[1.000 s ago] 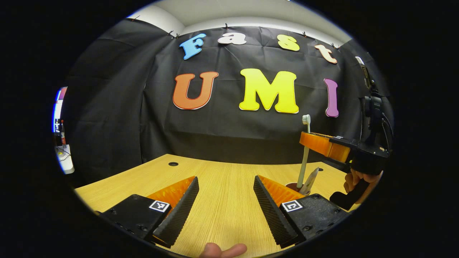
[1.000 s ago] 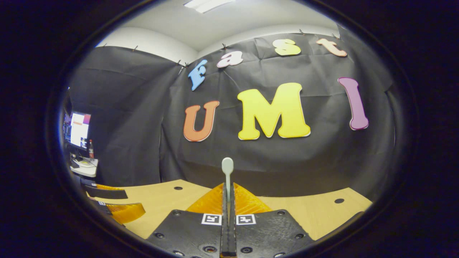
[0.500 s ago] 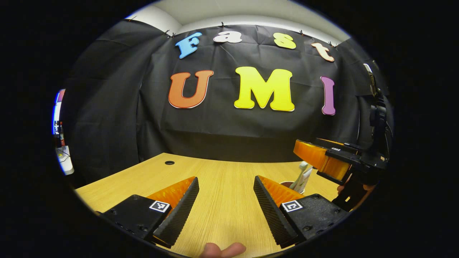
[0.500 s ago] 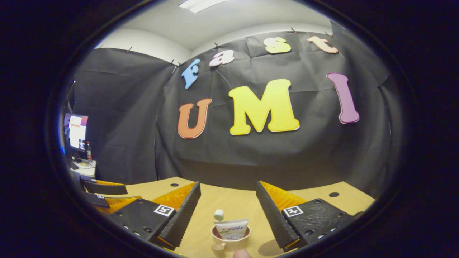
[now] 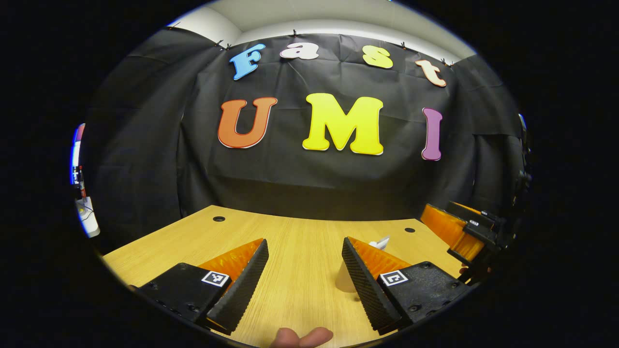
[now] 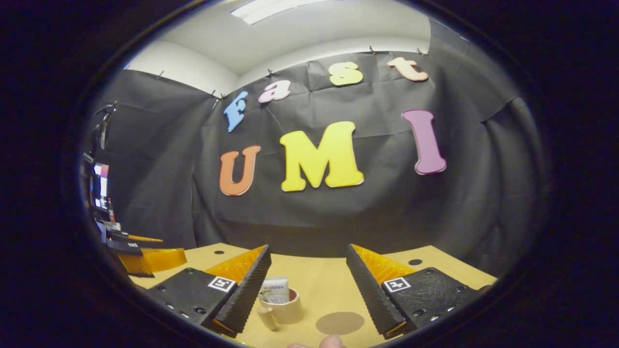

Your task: Put the toothbrush and toothpaste on the desktop into the cup, then pick up the cup and place it on the coaster on the desktop.

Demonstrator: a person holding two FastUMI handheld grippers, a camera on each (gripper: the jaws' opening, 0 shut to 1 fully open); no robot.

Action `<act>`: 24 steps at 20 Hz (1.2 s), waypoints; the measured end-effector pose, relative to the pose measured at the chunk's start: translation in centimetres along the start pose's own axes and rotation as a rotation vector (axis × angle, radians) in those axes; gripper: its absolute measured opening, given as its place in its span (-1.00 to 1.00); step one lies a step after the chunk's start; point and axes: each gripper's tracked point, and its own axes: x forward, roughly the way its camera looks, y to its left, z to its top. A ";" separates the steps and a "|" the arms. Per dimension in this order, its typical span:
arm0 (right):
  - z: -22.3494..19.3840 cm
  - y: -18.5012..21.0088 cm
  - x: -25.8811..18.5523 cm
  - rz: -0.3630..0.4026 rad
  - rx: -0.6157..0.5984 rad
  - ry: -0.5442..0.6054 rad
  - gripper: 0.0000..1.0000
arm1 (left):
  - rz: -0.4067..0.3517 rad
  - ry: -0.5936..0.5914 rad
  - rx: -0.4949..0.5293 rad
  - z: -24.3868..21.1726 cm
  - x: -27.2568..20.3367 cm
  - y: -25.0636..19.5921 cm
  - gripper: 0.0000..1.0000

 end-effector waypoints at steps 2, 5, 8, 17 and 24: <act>0.8 -2.4 -2.9 -0.040 -0.003 -0.018 0.89 | -0.021 0.021 0.009 0.6 -0.3 -1.2 0.94; 1.3 -5.1 -7.3 -0.071 0.007 -0.046 0.86 | -0.048 0.097 0.061 0.8 0.0 -3.3 0.94; -0.8 -7.6 -11.0 -0.098 -0.004 0.003 0.90 | -0.110 0.282 0.061 -0.6 0.7 -5.9 0.95; -4.8 -13.7 -17.9 -0.191 0.148 0.127 0.91 | -0.165 0.896 0.100 -6.8 5.2 -9.2 0.96; -5.6 -14.2 -19.1 -0.201 0.162 0.117 0.91 | -0.114 1.178 0.057 -12.1 6.5 -8.4 0.96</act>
